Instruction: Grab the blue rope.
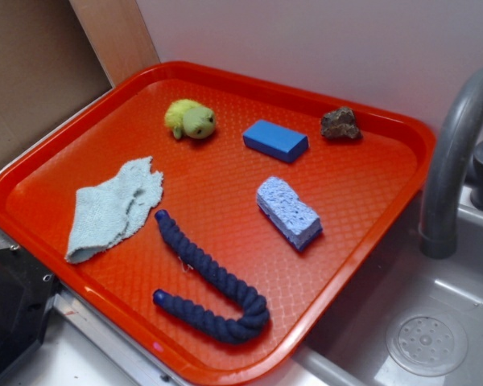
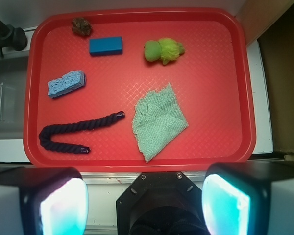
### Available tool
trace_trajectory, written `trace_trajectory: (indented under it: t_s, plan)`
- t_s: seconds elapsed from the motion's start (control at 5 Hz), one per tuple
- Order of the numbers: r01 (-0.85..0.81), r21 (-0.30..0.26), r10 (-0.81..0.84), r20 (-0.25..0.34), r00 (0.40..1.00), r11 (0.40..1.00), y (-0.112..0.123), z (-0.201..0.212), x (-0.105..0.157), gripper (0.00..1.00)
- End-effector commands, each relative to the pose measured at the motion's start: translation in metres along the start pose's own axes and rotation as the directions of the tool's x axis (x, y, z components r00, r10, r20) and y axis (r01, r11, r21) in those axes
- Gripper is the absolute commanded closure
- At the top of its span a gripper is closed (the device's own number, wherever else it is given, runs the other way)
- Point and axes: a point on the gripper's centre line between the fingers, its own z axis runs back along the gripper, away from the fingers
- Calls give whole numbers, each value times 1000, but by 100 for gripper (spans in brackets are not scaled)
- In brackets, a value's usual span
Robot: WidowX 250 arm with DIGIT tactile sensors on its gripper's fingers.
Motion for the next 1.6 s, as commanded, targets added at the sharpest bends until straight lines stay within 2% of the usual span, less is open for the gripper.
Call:
trace_trajectory:
  t_s: [0.0, 0.2, 0.4, 0.6, 0.8, 1.0, 1.2, 1.4]
  plan:
    - [0, 0, 0, 0, 1000, 1000, 0, 0, 0, 0]
    - [251, 42, -254, 79, 964, 967, -23, -9, 22, 0]
    - [493, 97, -498, 26, 867, 864, -61, -22, 34, 0]
    - [700, 110, -702, -31, 712, 705, -86, -36, 31, 0]
    - [865, 89, -855, -132, 501, 493, -107, -75, 24, 0]
    - [963, 96, -947, -184, 265, 251, -112, -109, 16, 0]
    - [997, 23, -975, -210, 72, 69, -105, -136, 17, 0]
    - [997, 35, -964, -255, 73, 67, -99, -167, 20, 0]
